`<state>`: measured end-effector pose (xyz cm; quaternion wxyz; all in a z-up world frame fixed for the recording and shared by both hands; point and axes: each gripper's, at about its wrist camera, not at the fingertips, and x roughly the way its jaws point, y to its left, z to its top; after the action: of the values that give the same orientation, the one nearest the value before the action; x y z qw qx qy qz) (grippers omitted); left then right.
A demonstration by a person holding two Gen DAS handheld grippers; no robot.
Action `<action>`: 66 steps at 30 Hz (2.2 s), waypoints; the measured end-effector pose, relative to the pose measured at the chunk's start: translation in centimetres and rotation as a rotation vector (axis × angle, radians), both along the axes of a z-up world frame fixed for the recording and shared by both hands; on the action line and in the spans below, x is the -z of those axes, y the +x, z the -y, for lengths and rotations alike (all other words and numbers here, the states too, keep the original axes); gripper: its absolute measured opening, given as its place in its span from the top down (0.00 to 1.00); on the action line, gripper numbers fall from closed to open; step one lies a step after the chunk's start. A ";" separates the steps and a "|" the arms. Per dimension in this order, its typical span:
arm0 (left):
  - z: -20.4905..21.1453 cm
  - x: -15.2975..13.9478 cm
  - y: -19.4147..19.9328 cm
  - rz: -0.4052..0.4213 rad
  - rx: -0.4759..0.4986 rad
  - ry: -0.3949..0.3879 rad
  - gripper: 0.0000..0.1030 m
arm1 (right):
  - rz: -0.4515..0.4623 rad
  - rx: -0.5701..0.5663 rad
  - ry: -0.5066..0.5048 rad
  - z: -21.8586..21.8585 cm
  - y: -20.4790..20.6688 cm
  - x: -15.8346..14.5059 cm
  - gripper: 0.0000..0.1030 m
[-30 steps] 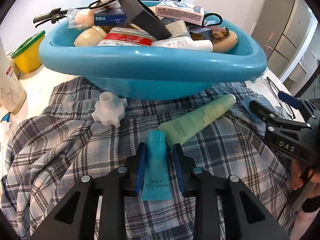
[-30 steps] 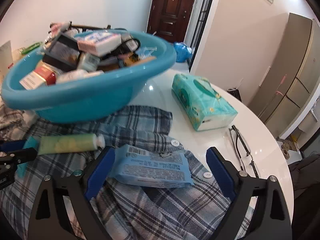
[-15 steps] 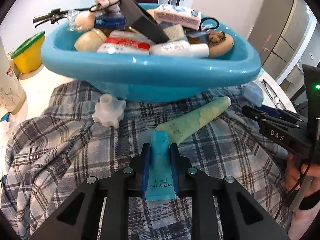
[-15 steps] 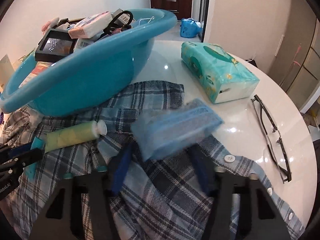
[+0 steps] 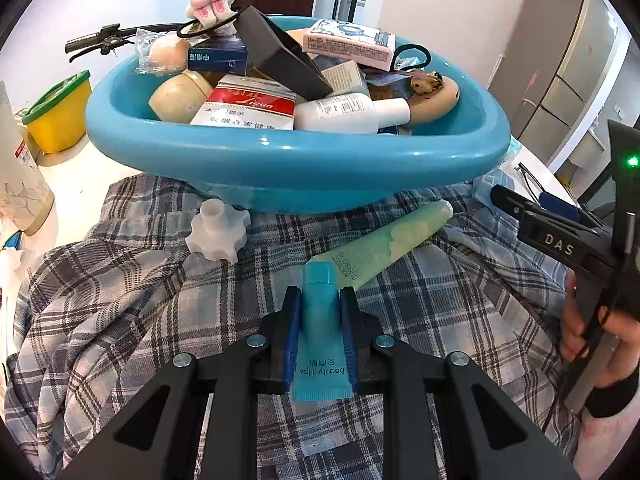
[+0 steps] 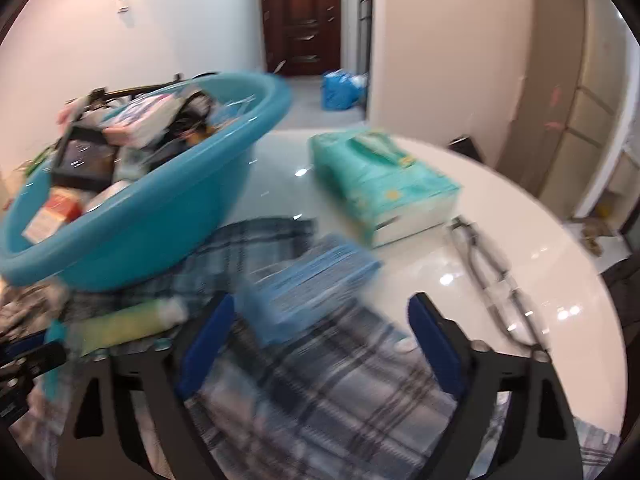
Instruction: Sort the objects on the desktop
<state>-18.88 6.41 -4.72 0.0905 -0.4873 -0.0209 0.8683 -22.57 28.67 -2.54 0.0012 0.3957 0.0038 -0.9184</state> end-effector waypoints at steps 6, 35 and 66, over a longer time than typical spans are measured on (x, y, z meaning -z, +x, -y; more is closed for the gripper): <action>-0.1 -0.1 0.1 0.001 0.003 -0.003 0.80 | -0.001 -0.049 -0.069 0.0 -0.8 0.9 0.12; 0.3 -2.0 -0.8 -0.024 -0.003 0.009 0.79 | 0.136 -0.468 -0.130 6.1 5.3 -2.8 0.68; 0.0 -2.1 0.2 -0.035 0.013 0.015 0.79 | 0.129 -0.509 -0.106 6.6 4.1 -0.5 0.44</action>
<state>-18.65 6.43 -2.64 0.1003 -0.4712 -0.0228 0.8760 -18.43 22.10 -2.02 0.2532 0.4390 0.0552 -0.8603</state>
